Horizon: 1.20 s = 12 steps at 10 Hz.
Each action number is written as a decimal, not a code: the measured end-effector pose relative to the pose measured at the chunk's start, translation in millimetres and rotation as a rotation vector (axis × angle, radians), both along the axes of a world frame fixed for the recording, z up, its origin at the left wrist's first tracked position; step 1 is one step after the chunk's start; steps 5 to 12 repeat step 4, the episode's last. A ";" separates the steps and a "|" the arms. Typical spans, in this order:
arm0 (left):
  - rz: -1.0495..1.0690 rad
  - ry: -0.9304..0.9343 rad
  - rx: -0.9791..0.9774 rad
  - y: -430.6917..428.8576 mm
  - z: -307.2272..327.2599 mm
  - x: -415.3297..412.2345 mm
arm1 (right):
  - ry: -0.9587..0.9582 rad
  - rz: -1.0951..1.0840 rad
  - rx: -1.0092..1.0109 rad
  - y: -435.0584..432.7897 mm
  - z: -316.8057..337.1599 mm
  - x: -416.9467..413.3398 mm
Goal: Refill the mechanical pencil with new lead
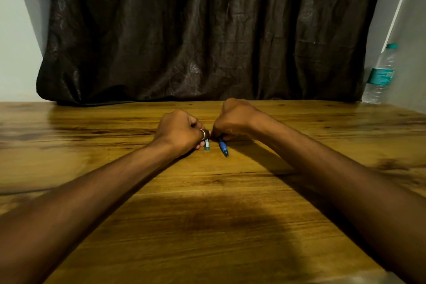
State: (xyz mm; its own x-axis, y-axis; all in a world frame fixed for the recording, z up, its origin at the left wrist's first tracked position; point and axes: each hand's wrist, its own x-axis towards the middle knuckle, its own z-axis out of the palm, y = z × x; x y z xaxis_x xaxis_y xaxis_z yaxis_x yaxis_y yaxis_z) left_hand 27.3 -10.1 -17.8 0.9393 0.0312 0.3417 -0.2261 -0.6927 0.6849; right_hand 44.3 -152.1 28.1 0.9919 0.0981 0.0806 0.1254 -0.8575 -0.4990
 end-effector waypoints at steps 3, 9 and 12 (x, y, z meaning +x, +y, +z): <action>0.062 -0.156 0.062 -1.4 3.3 -13.7 | -0.001 -0.025 0.018 0.6 6.2 -4.1; 0.083 -0.161 0.211 5.4 -3.0 -28.7 | -0.133 -0.001 -0.167 -4.1 -1.8 -19.0; 0.083 -0.161 0.211 5.4 -3.0 -28.7 | -0.133 -0.001 -0.167 -4.1 -1.8 -19.0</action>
